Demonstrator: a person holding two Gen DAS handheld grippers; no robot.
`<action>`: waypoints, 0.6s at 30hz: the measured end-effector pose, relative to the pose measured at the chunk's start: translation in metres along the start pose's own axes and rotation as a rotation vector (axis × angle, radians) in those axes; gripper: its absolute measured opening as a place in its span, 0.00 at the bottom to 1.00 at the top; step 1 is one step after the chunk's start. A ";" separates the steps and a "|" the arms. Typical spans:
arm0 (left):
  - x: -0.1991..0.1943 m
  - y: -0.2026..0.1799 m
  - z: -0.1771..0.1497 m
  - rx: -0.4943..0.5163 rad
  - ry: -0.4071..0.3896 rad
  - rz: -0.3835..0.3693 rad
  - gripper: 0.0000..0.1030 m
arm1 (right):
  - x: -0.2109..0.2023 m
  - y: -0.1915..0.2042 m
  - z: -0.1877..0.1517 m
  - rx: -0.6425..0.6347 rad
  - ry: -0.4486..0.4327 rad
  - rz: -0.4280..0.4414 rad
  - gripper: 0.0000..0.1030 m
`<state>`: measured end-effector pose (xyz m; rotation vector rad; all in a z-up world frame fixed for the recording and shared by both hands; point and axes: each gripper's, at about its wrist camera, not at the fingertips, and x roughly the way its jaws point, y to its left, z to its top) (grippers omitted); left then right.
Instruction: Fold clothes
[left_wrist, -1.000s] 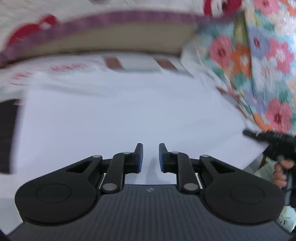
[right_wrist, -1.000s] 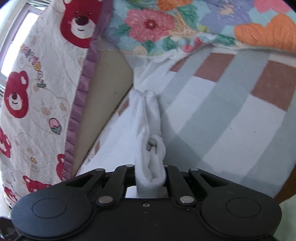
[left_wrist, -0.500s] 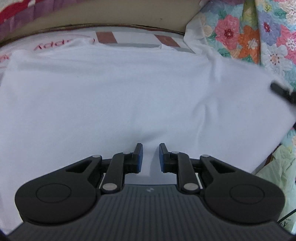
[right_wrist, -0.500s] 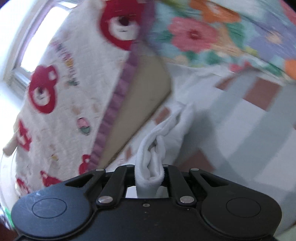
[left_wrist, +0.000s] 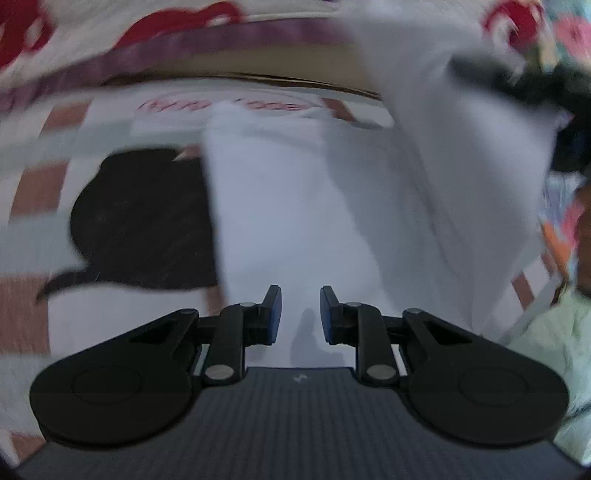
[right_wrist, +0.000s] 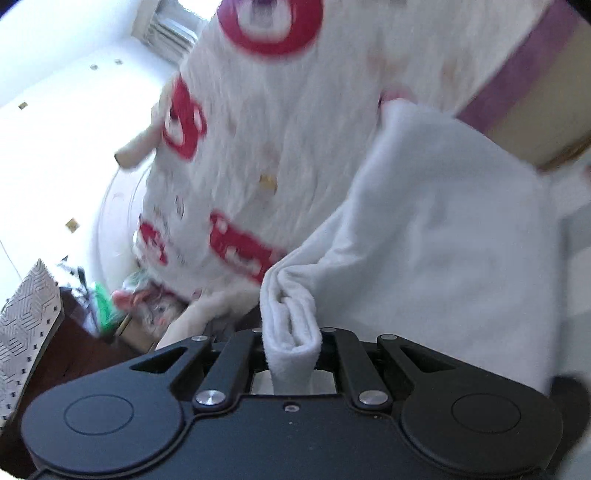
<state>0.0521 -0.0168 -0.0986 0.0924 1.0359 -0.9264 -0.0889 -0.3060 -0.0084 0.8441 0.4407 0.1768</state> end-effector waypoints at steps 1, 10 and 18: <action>0.001 0.012 -0.006 -0.019 -0.009 0.001 0.20 | 0.020 -0.002 -0.012 -0.002 0.043 -0.019 0.08; -0.006 0.039 -0.003 -0.165 -0.082 -0.013 0.20 | 0.075 -0.019 -0.071 -0.026 0.226 -0.151 0.08; -0.005 0.047 -0.002 -0.244 -0.127 -0.097 0.20 | 0.041 -0.019 -0.054 0.039 0.103 -0.074 0.08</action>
